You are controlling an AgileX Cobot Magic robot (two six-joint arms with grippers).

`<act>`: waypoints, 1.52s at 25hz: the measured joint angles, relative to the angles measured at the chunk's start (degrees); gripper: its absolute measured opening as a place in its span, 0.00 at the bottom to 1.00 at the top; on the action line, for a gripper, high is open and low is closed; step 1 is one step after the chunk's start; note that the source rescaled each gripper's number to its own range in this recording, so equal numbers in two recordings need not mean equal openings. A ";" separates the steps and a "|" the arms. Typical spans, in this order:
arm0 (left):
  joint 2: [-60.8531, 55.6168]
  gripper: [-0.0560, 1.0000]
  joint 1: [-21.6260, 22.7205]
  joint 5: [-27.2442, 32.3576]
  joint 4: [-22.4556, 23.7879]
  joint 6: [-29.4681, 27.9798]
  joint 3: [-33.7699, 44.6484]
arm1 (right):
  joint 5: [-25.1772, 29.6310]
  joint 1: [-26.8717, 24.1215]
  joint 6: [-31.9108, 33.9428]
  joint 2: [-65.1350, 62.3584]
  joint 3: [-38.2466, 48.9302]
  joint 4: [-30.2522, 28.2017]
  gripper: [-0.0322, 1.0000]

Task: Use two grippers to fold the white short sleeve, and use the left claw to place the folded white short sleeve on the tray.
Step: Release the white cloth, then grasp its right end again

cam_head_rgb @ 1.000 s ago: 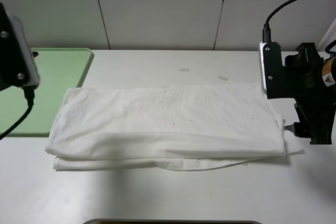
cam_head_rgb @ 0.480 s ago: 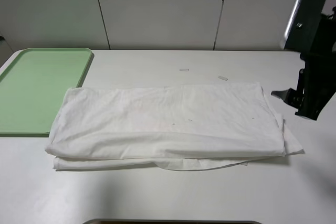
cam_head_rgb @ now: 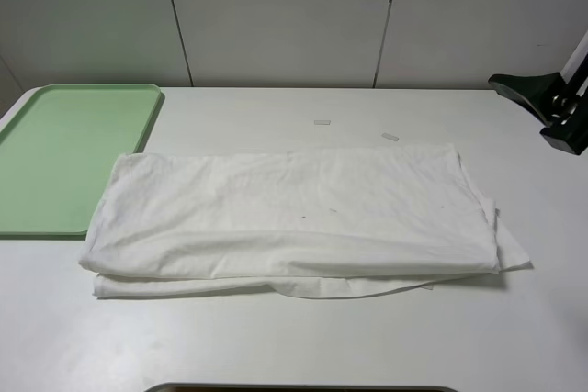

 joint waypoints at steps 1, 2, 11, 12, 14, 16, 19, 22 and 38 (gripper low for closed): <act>-1.01 0.90 0.00 2.29 -4.10 1.15 -1.62 | 0.05 0.00 0.02 -0.45 0.00 0.00 1.00; -3.06 0.90 0.00 6.64 -12.02 4.31 -4.07 | 0.05 0.00 0.10 -0.97 0.00 0.00 1.00; -19.65 0.90 0.00 25.25 -27.53 8.98 1.27 | 0.48 0.00 0.16 -1.15 0.00 0.05 1.00; -20.92 0.89 0.00 26.19 -26.67 8.37 2.50 | 0.48 0.00 0.16 -1.15 0.00 0.05 1.00; -22.59 0.89 0.00 27.36 -25.32 7.47 4.22 | 0.48 0.00 0.16 -1.15 0.00 0.05 1.00; -23.28 0.89 0.00 27.75 -24.55 6.85 4.96 | 0.48 0.00 0.16 -1.15 0.00 0.05 1.00; -26.21 0.88 0.00 29.29 -23.40 4.64 9.65 | 0.48 0.00 0.16 -1.15 0.00 0.05 1.00; -26.32 0.88 0.00 29.69 -23.29 4.31 10.99 | 0.48 0.00 0.16 -1.15 0.00 0.16 1.00; -26.32 0.87 0.00 26.47 -22.97 3.74 14.98 | 0.59 0.00 0.21 -1.15 0.00 3.88 1.00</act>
